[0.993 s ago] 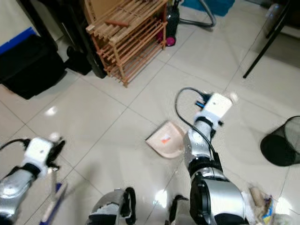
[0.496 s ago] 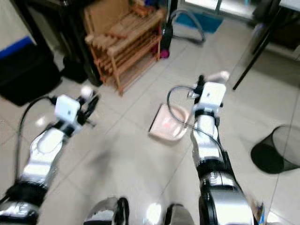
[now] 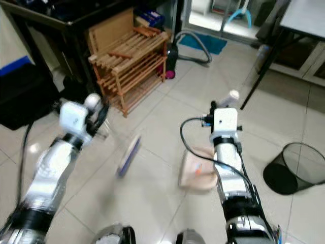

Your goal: Sweep floor

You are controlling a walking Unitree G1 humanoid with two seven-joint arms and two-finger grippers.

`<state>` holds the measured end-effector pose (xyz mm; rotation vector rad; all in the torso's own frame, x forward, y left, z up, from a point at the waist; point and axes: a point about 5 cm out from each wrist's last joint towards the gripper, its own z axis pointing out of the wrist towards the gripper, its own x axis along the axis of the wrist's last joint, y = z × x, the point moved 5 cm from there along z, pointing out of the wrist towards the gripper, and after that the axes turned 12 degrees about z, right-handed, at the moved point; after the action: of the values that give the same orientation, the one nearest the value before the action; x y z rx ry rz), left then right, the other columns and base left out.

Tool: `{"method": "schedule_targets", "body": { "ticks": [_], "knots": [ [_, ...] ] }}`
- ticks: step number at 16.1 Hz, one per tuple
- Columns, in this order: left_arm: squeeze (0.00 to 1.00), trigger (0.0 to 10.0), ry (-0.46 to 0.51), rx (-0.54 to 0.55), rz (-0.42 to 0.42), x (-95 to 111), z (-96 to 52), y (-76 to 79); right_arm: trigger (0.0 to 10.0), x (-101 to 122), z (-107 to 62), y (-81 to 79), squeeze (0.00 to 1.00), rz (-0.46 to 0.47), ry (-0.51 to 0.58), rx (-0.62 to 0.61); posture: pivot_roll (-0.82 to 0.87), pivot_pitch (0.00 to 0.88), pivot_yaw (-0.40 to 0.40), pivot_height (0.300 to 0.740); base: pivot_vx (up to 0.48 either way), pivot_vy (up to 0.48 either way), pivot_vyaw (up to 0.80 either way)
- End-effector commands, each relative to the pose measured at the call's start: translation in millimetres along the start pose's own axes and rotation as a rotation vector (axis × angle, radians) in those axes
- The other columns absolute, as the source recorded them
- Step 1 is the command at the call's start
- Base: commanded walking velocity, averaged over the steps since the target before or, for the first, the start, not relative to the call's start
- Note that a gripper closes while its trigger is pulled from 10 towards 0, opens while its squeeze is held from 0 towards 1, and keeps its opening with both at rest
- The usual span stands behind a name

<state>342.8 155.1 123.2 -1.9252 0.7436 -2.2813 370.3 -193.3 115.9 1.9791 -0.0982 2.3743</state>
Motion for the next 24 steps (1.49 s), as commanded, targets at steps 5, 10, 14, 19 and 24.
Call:
{"method": "schedule_targets", "body": {
  "ticks": [5, 10, 14, 19, 24],
  "knots": [
    [0.00, 10.0, -0.044, 0.093, 0.071, 13, 1.4, -16.6, 4.5, 0, -0.3, -15.3, 0.00, -0.001, -0.061, 0.095, 0.01, 0.000, 0.024, 0.740, 0.000, 0.000, 0.00],
    [0.00, 10.0, -0.038, 0.042, 0.168, 24, 5.0, 0.5, 10.0, 3, -9.9, -10.6, 0.00, 0.090, -0.081, 0.024, 0.02, 0.004, 0.002, 0.740, 0.000, 0.000, 0.00],
    [0.00, 10.0, -0.060, 0.045, 0.135, 20, 7.0, 5.6, 10.0, 0, -16.8, -14.7, 0.00, 0.050, -0.117, 0.016, -0.02, 0.000, 0.038, 0.740, 0.000, 0.000, -0.60],
    [0.00, 10.0, -0.110, 0.080, 0.146, 12, 2.8, 8.6, 10.0, 24, -26.2, 10.9, 0.00, 0.082, -0.082, -0.128, -0.01, 0.000, 0.015, 0.740, 0.000, 0.000, -0.32],
    [0.00, 10.0, -0.160, 0.073, 0.139, 4, -5.8, 8.1, 10.0, 25, -28.2, 13.1, 0.00, 0.054, -0.106, -0.137, -0.01, 0.022, 0.018, 0.740, 0.000, 0.000, -0.80]
  ]
}}
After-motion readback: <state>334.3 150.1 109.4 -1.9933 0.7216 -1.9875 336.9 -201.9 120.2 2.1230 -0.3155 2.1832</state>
